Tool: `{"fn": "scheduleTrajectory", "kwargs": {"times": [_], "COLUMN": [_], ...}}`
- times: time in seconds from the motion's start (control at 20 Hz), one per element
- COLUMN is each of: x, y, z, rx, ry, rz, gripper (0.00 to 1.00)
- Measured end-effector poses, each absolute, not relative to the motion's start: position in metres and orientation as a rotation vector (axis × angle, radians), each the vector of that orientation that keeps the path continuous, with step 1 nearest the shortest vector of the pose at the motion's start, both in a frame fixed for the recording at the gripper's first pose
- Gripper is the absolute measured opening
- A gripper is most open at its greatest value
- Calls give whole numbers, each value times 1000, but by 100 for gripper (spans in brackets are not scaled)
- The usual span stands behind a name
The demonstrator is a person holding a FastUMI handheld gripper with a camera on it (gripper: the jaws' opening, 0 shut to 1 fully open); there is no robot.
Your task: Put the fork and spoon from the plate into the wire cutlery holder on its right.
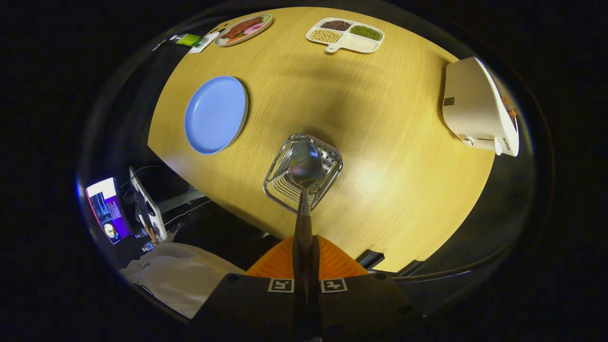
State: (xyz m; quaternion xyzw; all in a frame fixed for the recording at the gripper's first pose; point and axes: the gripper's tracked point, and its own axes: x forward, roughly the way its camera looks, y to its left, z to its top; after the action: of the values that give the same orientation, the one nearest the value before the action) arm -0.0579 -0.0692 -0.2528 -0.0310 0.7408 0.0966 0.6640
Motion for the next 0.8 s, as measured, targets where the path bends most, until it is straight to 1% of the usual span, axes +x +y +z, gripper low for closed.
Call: {"fn": "scheduleTrajectory", "kwargs": {"times": [0.3,0.4,0.45,0.5,0.6,0.65,0.7,0.75,0.8], "x": [-53,-46,-44,-42,-43,-44,-43,-43,-42], "y": [-74,-73,-74,-73,-70,-66,-62,-61,-58], "z": [-262,-261,-260,-258,-252,-249,-246,-240,-237], "rx": [-86,-67,-64,-54,-27,-7,13,29,38], "ry": [1723,1705,1686,1668,1642,1622,1599,1574,1538], "rz": [228,218,214,212,208,213,214,216,210], "gripper": [8,11,15,21,57,73,82,99,100]}}
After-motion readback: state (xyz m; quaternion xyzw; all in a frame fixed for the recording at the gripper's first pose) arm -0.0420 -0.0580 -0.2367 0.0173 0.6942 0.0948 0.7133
